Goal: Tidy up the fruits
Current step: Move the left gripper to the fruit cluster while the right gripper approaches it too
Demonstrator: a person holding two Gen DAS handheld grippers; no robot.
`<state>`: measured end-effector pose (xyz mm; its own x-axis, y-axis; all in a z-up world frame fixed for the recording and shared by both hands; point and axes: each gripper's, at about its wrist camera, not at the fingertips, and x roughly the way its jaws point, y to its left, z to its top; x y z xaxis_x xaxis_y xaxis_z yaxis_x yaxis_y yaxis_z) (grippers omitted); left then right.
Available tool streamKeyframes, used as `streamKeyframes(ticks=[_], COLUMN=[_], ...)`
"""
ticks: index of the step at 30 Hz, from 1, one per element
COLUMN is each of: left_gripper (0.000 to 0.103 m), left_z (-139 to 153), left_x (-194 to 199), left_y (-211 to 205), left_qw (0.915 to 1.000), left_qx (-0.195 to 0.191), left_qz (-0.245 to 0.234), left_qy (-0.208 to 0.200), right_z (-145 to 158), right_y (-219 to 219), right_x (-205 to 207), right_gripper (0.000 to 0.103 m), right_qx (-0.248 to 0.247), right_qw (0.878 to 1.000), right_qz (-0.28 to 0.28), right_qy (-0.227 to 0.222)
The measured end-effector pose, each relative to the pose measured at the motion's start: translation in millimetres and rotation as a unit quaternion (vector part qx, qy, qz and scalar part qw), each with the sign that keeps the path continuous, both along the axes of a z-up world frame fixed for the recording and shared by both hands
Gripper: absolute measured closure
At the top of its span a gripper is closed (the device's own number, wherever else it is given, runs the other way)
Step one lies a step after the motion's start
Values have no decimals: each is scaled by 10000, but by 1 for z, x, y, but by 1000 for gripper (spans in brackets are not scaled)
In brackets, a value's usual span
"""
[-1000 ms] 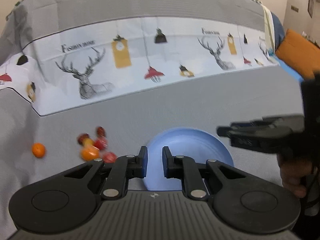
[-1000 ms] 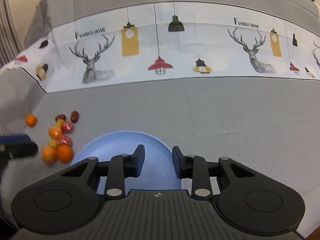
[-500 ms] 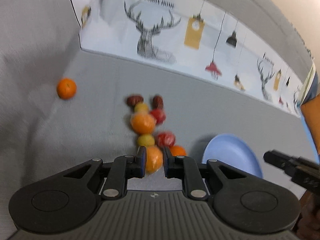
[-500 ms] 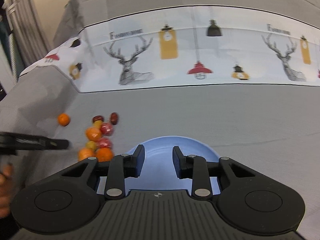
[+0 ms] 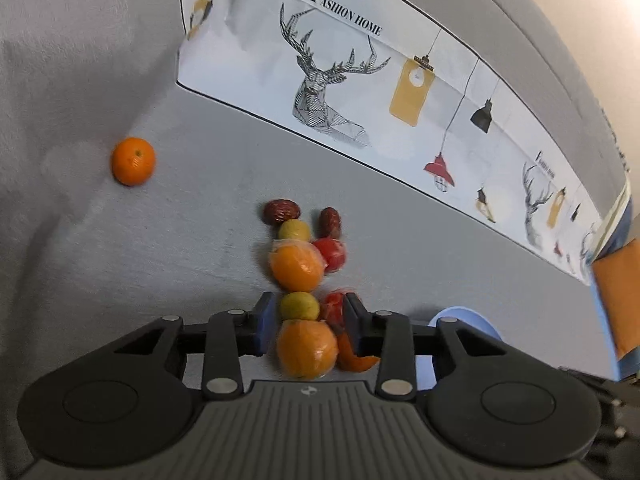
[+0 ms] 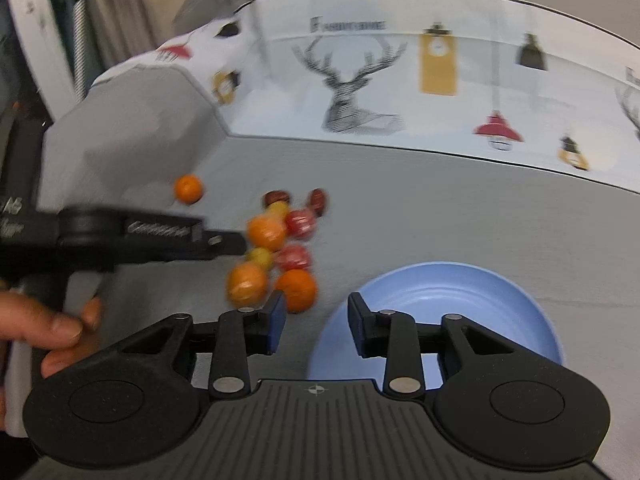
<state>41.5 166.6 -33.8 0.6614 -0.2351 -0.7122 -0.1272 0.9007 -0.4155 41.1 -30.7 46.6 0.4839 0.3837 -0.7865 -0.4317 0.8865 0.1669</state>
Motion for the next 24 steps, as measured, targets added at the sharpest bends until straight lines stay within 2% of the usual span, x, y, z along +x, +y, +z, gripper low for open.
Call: streamKeyframes(ticks=[6, 10, 17, 24], left_gripper=[63, 63, 62, 64], left_z=[-12, -18, -27, -31], left_x=[10, 13, 20, 21], left_y=[-10, -9, -9, -8], left_qw=[9996, 9994, 9996, 9996], left_qx=[243, 323, 150, 40], left_qz=[-63, -45, -185, -263], left_qy=[114, 147, 128, 130], right_z=[-12, -23, -45, -54], right_y=[26, 41, 60, 63], right_x=[2, 8, 14, 21], right_gripper=[55, 54, 54, 54], right_qx=[-353, -648, -1201, -1374], right_qw=[9985, 9961, 9889, 9871], right_qz=[384, 519, 777, 722], right_qy=[-169, -302, -391, -385])
